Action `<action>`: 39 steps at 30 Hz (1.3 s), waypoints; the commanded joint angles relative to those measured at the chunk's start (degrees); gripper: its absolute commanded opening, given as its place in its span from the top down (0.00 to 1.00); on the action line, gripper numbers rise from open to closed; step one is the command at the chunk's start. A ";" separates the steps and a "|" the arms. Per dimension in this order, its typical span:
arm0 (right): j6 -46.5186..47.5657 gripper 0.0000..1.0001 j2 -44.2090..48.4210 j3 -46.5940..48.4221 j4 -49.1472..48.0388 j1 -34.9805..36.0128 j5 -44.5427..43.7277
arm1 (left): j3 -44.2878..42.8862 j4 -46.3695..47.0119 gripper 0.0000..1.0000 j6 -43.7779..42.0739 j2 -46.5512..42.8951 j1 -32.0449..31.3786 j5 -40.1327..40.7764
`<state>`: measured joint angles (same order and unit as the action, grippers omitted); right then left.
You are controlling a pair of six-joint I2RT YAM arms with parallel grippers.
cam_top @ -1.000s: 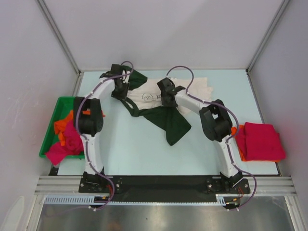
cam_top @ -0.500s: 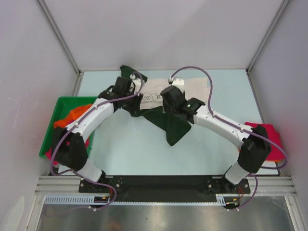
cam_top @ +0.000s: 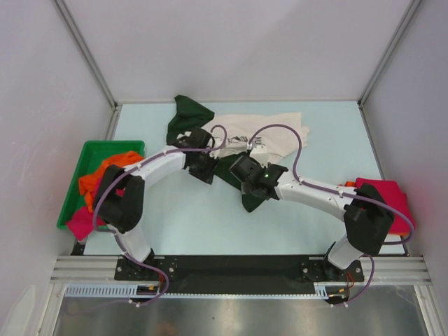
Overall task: Fold and stack the t-shirts
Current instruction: Flatten out the tshirt
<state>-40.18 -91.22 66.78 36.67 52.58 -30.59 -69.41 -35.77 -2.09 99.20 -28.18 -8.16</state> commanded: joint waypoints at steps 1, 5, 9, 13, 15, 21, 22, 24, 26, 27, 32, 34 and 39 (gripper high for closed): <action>-3.32 0.45 1.75 -2.01 0.34 0.33 -2.28 | -3.80 1.75 0.55 1.21 2.57 -5.21 -1.42; -4.55 0.45 2.27 -2.53 1.30 0.42 -2.46 | -7.22 2.63 0.55 1.73 6.00 -6.36 -1.06; -5.95 0.45 4.99 -3.68 1.74 0.95 -2.55 | -10.83 3.16 0.55 1.74 9.25 -6.36 -1.15; -7.01 0.45 6.31 -3.68 3.76 1.39 -3.51 | -14.00 3.60 0.55 3.58 13.72 -6.36 -0.11; -7.19 0.45 6.93 -3.68 4.29 1.65 -3.78 | -14.70 4.82 0.55 3.76 14.88 -6.36 0.51; -8.24 0.45 8.16 -3.85 5.87 2.00 -4.30 | -16.99 4.92 0.54 3.93 19.80 -6.36 3.15; -8.24 0.45 8.25 -3.77 5.96 2.00 -4.48 | -17.34 4.92 0.54 3.93 20.24 -6.36 3.76; -7.98 0.45 8.34 -3.33 6.05 2.00 -4.74 | -17.69 4.13 0.54 4.02 21.56 -6.36 6.13; -7.46 0.45 8.16 -2.98 5.96 1.92 -5.01 | -17.96 3.43 0.54 3.85 22.44 -6.36 8.07; -7.37 0.45 7.99 -2.54 5.96 1.92 -5.09 | -17.96 2.64 0.55 3.67 22.53 -6.36 10.51; -6.66 0.45 7.46 -2.10 4.82 1.39 -4.74 | -13.31 1.67 0.58 2.18 20.95 -5.57 16.33; -6.40 0.45 7.20 -2.18 4.12 1.21 -4.31 | -10.50 1.76 0.60 0.70 19.02 -4.52 17.74; -5.35 0.45 6.58 -2.36 2.27 0.60 -3.43 | -6.71 1.32 0.60 -0.81 15.33 1.19 19.41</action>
<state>-46.28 -84.68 63.00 41.36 53.74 -33.15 -80.64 -28.73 0.91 115.90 -33.39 2.76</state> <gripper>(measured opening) 0.552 0.403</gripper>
